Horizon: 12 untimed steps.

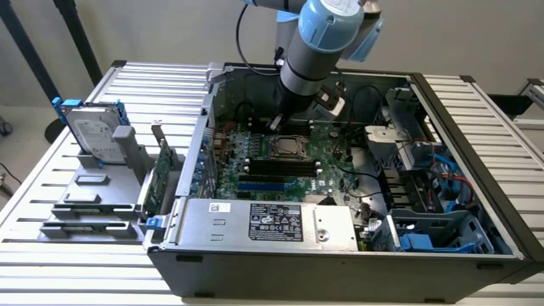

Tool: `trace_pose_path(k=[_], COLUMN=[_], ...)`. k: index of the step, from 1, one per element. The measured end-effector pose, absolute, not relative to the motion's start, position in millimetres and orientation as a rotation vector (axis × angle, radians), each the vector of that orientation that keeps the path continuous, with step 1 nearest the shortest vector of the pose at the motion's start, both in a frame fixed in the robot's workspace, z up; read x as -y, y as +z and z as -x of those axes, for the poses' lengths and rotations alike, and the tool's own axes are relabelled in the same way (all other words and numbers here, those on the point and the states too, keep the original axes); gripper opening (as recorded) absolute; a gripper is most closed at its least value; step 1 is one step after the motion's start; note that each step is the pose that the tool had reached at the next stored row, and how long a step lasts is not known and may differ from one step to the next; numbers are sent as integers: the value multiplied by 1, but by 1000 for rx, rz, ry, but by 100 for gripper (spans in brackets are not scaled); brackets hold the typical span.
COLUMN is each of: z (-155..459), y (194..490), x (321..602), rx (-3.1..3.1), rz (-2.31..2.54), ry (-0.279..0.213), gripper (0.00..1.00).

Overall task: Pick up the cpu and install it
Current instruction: 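Install the second cpu locking lever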

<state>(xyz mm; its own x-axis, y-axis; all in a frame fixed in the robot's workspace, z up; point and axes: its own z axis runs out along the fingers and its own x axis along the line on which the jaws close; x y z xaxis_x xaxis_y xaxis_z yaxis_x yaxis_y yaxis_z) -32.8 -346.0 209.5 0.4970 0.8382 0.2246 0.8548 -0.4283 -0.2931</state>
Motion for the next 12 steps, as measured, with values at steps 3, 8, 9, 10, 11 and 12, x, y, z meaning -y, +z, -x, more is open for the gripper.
trace_pose_path(k=[3,8,9,10,11,12], z=[33,33,33,33,33,33], y=[211,222,225,228,230,233], x=[355,364,366,368,369,372], rx=[1409,1384,1378,1372,1366,1361], rz=[2379,2390,2392,2394,2396,2398], ry=[-62,-58,-56,-55,-53,-49], gripper=[11,11,11,11,11,11])
